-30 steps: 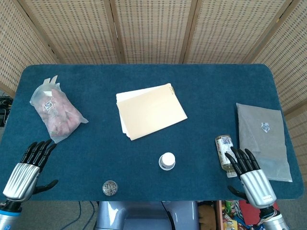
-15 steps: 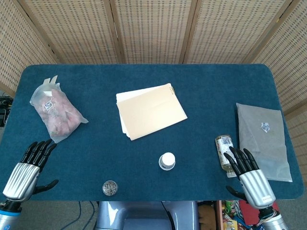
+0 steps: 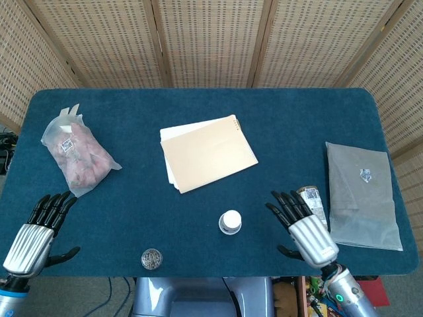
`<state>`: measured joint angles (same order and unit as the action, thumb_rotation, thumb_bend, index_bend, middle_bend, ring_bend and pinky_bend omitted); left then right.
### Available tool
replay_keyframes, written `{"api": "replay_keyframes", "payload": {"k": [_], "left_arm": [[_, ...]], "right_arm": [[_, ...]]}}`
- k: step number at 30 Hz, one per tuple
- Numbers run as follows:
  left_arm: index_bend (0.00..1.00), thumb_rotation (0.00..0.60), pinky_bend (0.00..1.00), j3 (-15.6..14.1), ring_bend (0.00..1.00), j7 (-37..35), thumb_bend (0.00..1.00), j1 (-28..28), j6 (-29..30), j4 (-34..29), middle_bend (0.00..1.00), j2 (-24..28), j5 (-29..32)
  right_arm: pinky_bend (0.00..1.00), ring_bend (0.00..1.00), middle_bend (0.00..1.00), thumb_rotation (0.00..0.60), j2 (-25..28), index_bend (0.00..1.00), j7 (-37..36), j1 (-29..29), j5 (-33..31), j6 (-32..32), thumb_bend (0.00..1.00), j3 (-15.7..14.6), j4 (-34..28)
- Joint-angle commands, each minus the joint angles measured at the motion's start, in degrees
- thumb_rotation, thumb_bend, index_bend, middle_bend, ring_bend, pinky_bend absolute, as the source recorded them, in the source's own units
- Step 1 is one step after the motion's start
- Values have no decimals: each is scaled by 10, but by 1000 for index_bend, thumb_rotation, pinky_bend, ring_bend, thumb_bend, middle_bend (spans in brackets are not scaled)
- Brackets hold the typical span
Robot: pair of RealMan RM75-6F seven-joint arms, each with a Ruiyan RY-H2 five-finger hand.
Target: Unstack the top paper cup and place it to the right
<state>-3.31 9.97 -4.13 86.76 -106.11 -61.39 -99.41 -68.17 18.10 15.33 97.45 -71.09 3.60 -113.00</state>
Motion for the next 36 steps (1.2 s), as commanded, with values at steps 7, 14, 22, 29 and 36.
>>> {"api": "replay_keyframes", "payload": {"k": [7,14,22,29,36], "left_arm": [[0,600,0,0,0,-1,149,-3,-6,2,0,-2,1],[0,600,0,0,0,1,148,-4,-10,1,0,-4,3],[0,600,0,-2,0,7,148,-4,-10,-1,0,-5,0],[0,600,0,-2,0,1,149,-5,-12,0,0,-4,0],[0,600,0,-2,0,2,148,-6,-12,-1,0,-4,0]], "right_arm": [[0,0,0,600,-68,212,121,77,-119,92,199,51,-34],[0,0,0,600,-92,240,209,115,-200,123,199,64,-47],[0,0,0,600,-116,250,298,158,-282,124,200,66,-65],[0,0,0,600,-139,262,364,200,-352,115,200,65,-52],[0,0,5,600,-154,273,456,230,-402,69,199,48,-39]]}}
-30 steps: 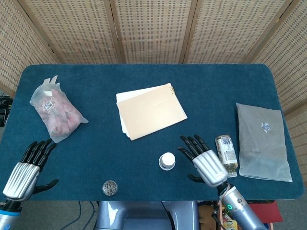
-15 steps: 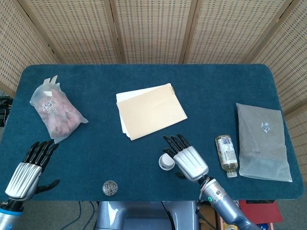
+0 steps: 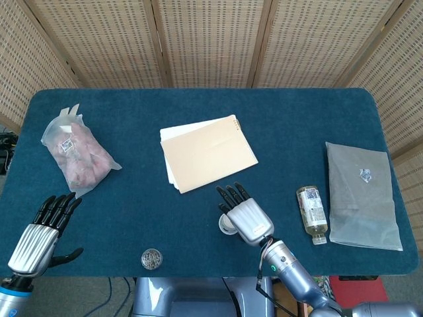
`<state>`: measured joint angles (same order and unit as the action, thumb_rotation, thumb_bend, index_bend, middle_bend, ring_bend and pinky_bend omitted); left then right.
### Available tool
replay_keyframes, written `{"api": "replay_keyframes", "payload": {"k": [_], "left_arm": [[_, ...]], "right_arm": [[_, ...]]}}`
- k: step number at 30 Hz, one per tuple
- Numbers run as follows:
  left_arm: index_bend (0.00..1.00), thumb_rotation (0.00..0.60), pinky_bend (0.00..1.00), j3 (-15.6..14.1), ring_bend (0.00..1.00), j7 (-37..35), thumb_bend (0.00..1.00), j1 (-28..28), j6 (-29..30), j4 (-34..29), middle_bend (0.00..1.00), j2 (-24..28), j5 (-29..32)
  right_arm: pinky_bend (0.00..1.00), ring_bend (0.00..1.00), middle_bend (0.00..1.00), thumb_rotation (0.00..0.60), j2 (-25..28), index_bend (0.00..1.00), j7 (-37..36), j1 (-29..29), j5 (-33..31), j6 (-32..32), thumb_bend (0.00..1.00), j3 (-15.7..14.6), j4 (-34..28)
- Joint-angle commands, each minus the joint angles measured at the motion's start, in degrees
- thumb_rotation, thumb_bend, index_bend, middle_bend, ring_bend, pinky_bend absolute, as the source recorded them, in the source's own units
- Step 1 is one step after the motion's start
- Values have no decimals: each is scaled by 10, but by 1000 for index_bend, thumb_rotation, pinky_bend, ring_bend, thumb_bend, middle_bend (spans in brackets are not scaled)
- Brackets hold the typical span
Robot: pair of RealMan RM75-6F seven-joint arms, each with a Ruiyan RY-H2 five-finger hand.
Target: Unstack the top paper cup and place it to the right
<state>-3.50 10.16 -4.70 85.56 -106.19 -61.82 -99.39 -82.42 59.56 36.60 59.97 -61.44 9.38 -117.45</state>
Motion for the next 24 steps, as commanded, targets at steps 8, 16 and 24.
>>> {"api": "replay_keyframes", "payload": {"k": [8,16,24], "left_arm": [[0,600,0,0,0,1,149,-1,-3,1,0,-1,3],[0,600,0,0,0,2,149,-2,-3,1,0,-2,1],[0,600,0,0,0,3,149,-3,-5,2,0,-3,3]], "right_arm": [[0,0,8,600,-18,281,45,36,-55,-46,199,-23,2],[0,0,11,600,-23,292,40,51,-69,-52,199,-28,8],[0,0,33,600,-41,316,48,75,-90,-55,199,-31,28]]}}
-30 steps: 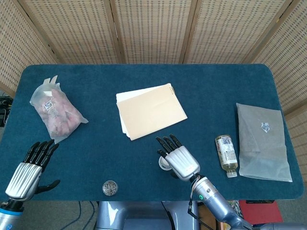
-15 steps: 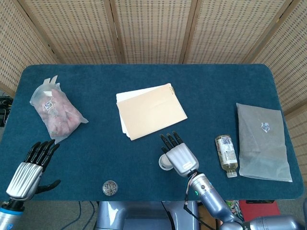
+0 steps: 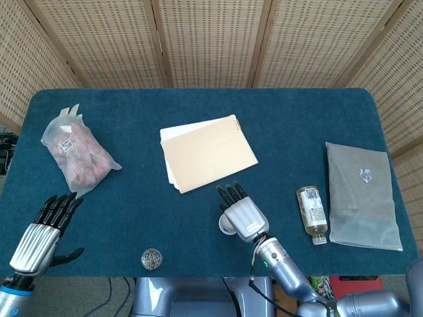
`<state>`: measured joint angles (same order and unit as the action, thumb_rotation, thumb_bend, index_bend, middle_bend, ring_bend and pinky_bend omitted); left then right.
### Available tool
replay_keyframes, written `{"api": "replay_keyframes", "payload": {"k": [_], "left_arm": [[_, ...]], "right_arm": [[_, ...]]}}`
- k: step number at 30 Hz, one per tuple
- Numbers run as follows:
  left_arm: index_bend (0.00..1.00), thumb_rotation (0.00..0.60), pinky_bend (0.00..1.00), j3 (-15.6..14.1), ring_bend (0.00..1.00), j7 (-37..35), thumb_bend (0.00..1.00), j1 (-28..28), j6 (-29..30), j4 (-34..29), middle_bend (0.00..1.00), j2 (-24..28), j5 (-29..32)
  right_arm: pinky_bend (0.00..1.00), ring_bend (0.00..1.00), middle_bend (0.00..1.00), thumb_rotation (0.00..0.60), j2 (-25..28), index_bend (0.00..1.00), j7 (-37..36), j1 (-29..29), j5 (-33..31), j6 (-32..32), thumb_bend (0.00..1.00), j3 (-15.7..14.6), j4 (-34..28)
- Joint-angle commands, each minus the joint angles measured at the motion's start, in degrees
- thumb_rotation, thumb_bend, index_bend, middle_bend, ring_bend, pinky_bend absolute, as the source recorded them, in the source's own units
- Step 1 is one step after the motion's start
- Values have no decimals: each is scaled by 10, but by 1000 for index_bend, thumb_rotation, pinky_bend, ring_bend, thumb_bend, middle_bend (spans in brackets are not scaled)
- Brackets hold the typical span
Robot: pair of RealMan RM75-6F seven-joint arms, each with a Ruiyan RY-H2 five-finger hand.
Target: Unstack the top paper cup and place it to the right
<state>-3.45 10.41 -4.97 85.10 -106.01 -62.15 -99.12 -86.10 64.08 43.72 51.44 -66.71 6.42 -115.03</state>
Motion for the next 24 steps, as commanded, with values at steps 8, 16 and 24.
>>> {"api": "replay_keyframes", "payload": {"k": [8,16,24], "left_arm": [[0,600,0,0,0,0,149,-1,-2,1,0,-1,1],[0,600,0,-1,0,0,149,-2,-3,0,0,-1,0],[0,600,0,-1,0,1,149,-2,-3,0,0,-1,1]], "right_arm": [[0,0,47,600,-15,335,15,25,-20,-15,199,-5,14],[0,0,49,600,-15,341,12,36,-27,-23,199,-13,16],[0,0,46,600,-19,341,14,44,-32,-29,199,-22,19]]}}
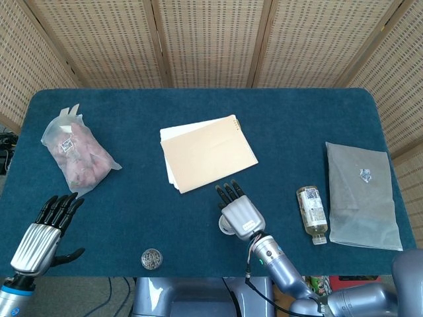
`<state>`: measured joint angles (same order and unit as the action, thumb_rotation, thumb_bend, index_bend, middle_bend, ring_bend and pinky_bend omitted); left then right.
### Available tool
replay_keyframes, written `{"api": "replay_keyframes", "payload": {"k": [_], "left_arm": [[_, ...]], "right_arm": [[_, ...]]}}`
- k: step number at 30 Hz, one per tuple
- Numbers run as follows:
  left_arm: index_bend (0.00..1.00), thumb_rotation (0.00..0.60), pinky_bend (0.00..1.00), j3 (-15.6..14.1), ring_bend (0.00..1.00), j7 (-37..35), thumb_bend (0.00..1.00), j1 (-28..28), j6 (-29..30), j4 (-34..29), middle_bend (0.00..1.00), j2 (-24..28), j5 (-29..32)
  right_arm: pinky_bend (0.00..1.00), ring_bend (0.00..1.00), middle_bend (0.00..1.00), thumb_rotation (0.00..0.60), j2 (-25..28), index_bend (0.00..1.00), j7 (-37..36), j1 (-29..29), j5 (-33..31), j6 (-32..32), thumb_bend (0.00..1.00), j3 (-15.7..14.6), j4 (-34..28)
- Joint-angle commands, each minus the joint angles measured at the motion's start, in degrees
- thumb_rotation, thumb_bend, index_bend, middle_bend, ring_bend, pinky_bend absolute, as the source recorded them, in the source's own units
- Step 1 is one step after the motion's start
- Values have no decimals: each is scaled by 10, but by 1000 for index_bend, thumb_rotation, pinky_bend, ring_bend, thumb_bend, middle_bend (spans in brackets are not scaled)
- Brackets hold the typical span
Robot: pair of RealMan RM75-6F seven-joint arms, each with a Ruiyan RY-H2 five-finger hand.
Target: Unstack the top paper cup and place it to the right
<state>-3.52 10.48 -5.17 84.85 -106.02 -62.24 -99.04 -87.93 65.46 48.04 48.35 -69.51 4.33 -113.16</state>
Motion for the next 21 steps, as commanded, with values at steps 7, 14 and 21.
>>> {"api": "replay_keyframes", "payload": {"k": [7,14,21], "left_arm": [[0,600,0,0,0,-1,148,0,0,1,0,0,1],[0,600,0,0,0,-2,149,0,1,0,0,1,1],[0,600,0,-1,0,-1,148,-1,-1,0,0,0,0]], "right_arm": [[0,0,43,600,-5,342,0,7,-3,-5,199,-6,2],[0,0,54,600,-6,358,0,11,-7,-10,199,-11,5],[0,0,63,600,-7,375,1,15,-6,-15,200,-16,7]]}}
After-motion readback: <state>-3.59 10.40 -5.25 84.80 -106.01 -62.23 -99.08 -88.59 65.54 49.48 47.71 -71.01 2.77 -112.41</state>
